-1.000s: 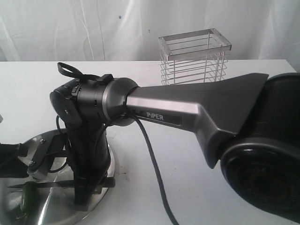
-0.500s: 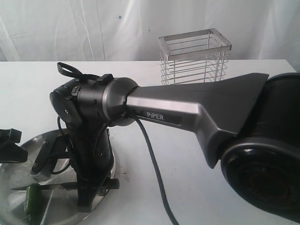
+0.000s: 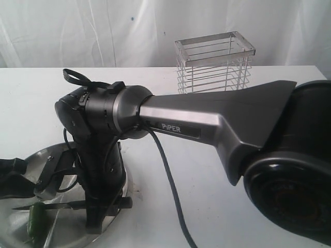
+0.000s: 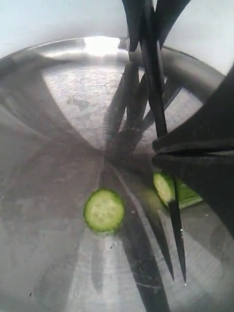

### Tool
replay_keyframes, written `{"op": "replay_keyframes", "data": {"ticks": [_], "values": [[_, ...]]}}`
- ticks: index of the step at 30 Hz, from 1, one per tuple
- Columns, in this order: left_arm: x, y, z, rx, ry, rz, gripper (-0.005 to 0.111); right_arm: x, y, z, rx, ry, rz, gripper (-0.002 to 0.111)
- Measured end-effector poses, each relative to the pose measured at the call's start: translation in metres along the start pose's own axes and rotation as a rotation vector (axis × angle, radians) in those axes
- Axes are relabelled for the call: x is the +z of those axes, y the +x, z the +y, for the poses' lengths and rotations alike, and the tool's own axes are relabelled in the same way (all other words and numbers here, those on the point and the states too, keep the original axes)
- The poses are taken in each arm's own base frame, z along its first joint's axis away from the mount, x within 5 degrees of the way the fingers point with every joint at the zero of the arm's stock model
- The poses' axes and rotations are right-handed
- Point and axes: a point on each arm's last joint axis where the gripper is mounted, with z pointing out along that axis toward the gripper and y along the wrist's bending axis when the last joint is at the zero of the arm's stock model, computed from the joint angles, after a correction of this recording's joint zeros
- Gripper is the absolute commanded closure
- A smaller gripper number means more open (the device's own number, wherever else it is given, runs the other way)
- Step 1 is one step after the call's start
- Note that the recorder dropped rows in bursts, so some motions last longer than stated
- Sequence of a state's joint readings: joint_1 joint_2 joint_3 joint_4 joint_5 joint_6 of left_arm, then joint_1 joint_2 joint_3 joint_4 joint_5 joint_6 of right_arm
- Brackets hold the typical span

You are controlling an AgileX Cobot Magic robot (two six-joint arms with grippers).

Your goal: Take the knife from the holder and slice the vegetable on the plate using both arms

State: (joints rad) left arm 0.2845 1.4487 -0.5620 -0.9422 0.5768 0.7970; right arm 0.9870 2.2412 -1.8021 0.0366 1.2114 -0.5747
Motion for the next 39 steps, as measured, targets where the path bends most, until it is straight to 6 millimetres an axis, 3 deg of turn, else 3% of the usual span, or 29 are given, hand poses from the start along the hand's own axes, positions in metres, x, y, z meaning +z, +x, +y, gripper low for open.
{"op": "replay_keyframes", "data": {"ticks": [5,15,19,26,31,39], "values": [[0.016,0.001,-0.01,0.09,-0.018,0.022,0.107,0.0,0.0,-0.001,-0.003,0.006,0.005,0.108],[0.02,0.001,-0.011,0.106,-0.026,0.027,0.107,0.0,0.001,-0.001,-0.006,0.013,0.01,0.108],[0.036,0.005,-0.009,0.075,-0.031,0.068,0.107,0.002,0.005,-0.002,-0.017,0.021,0.056,0.108],[0.041,0.004,-0.008,0.033,-0.012,0.065,0.107,0.003,0.008,-0.004,-0.013,0.024,0.07,0.108],[0.028,-0.005,-0.016,0.118,-0.048,0.007,0.107,0.003,0.007,-0.004,0.0,0.025,0.057,0.108],[-0.021,-0.022,-0.023,0.12,-0.1,-0.218,0.107,0.001,0.004,-0.003,0.026,0.032,0.035,0.108]]}}
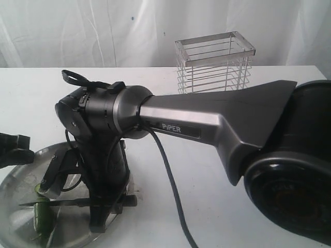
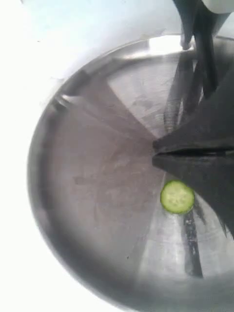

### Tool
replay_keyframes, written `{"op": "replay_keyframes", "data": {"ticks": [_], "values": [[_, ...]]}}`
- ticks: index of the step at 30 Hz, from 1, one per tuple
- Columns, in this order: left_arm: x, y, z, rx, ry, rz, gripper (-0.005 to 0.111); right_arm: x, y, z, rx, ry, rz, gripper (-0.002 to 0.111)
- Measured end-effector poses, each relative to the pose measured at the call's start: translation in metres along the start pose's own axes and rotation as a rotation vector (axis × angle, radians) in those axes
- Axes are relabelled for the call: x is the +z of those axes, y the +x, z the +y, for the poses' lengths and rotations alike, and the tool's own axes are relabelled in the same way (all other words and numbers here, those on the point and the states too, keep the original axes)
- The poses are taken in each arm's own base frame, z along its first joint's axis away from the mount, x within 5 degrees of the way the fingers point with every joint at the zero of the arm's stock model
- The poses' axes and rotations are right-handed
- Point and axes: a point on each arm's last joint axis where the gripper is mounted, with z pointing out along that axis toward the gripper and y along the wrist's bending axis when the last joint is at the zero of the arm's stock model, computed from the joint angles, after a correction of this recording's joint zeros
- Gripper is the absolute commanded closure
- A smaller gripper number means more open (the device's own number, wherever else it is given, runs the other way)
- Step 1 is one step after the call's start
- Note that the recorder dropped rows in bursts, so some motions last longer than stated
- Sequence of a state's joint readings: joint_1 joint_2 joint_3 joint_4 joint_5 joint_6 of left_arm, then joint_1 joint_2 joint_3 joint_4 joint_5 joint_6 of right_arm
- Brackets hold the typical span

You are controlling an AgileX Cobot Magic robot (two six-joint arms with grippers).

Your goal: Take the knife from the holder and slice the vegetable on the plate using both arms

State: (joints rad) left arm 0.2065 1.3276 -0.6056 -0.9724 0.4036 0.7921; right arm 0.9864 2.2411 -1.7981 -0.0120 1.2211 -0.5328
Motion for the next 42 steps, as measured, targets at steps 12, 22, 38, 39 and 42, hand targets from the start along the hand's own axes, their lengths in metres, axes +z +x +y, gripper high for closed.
{"op": "replay_keyframes", "data": {"ticks": [12,22,38,39,42], "values": [[-0.003,0.002,-0.003,-0.004,0.034,0.015,0.107,-0.001,0.002,-0.004,0.032,0.048,0.025,0.108],[-0.003,0.002,-0.004,-0.005,0.036,0.015,0.107,0.005,0.008,-0.001,0.039,0.039,0.039,0.108],[-0.003,0.001,-0.003,-0.005,0.033,0.013,0.107,0.005,0.023,0.008,0.04,0.016,0.076,0.108],[-0.003,0.001,-0.003,-0.005,0.033,0.013,0.107,0.006,0.024,0.009,0.04,0.014,0.079,0.108],[-0.003,0.001,-0.003,-0.005,0.033,0.013,0.107,0.008,0.028,0.012,0.039,0.007,0.092,0.108]]}}
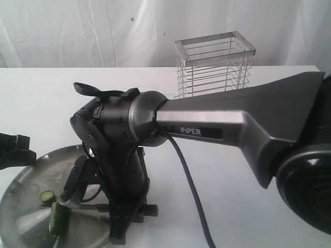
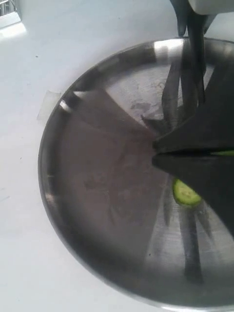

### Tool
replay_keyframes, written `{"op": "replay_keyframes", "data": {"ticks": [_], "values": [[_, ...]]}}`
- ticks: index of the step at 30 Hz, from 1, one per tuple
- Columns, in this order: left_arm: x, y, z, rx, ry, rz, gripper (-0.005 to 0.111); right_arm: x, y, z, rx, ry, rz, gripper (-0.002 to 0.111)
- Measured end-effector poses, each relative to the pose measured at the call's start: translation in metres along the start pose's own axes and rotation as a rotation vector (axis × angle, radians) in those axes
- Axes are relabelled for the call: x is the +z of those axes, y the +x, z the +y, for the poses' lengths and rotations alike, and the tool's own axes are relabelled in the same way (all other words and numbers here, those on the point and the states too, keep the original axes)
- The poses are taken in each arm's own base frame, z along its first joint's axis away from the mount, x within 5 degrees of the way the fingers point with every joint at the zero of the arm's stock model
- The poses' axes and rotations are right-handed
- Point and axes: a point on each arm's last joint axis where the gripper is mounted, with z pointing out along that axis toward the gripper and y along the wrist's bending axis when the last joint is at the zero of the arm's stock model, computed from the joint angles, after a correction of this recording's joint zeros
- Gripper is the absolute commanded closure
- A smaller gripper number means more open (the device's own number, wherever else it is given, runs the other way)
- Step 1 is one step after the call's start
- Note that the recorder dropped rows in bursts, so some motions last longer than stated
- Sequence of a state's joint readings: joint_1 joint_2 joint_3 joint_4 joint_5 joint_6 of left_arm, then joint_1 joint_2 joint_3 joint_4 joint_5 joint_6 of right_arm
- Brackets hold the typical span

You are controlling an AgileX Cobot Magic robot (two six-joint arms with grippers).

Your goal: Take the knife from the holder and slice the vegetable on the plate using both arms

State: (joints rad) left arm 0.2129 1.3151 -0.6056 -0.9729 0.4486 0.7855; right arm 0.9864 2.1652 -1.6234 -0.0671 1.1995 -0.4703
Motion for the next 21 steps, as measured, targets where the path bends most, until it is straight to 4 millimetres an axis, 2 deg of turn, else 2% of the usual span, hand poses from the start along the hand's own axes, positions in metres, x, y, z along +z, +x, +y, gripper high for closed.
{"op": "replay_keyframes", "data": {"ticks": [3,12,21], "values": [[0.0,0.0,-0.001,0.0,0.006,0.004,0.107,0.006,0.002,0.001,-0.002,-0.012,0.028,0.108],[0.0,0.003,-0.004,0.001,0.045,0.032,0.107,0.006,0.004,0.0,-0.01,0.002,0.042,0.108],[-0.001,0.004,-0.007,-0.004,0.073,0.046,0.107,-0.015,0.009,-0.002,-0.021,0.061,0.014,0.108]]}}
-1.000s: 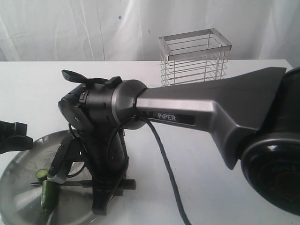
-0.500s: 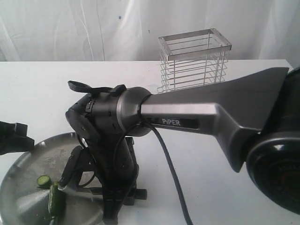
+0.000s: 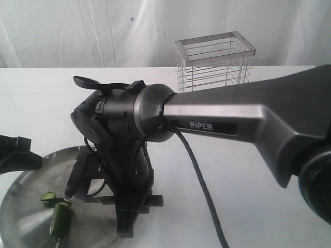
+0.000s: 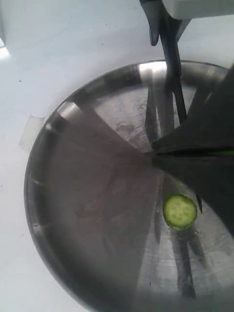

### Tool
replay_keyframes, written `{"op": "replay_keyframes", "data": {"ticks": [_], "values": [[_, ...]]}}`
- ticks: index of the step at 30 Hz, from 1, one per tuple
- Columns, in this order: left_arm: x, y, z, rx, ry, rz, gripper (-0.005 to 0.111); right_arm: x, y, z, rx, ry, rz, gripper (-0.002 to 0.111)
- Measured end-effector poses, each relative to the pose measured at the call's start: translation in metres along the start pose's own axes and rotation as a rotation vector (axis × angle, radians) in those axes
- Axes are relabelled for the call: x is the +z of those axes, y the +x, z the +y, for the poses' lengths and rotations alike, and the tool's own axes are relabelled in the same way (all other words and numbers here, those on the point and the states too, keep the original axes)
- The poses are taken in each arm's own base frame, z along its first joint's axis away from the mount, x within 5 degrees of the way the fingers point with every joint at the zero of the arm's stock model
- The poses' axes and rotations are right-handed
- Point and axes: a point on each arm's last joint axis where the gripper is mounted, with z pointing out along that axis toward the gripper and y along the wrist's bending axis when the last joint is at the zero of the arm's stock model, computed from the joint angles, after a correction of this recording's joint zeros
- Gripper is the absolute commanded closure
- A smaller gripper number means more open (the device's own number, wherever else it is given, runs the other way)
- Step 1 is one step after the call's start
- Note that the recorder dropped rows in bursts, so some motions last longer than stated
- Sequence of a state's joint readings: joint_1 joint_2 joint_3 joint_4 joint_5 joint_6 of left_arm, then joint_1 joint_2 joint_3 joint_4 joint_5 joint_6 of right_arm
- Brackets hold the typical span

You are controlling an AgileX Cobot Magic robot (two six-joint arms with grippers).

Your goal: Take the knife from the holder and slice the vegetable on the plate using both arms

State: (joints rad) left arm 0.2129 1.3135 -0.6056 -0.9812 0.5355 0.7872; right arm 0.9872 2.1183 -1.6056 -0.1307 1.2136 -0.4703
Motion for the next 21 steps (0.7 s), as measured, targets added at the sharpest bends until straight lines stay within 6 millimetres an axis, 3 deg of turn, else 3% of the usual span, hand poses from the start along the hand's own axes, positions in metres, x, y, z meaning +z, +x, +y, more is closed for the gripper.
{"op": "replay_keyframes", "data": {"ticks": [9,21], "values": [[0.0,0.0,-0.001,-0.003,0.011,0.003,0.107,0.02,0.004,0.009,-0.011,0.011,0.087,0.108],[0.001,0.004,-0.008,0.043,0.068,0.043,0.107,0.019,0.003,0.009,-0.016,0.049,0.102,0.108]]}}
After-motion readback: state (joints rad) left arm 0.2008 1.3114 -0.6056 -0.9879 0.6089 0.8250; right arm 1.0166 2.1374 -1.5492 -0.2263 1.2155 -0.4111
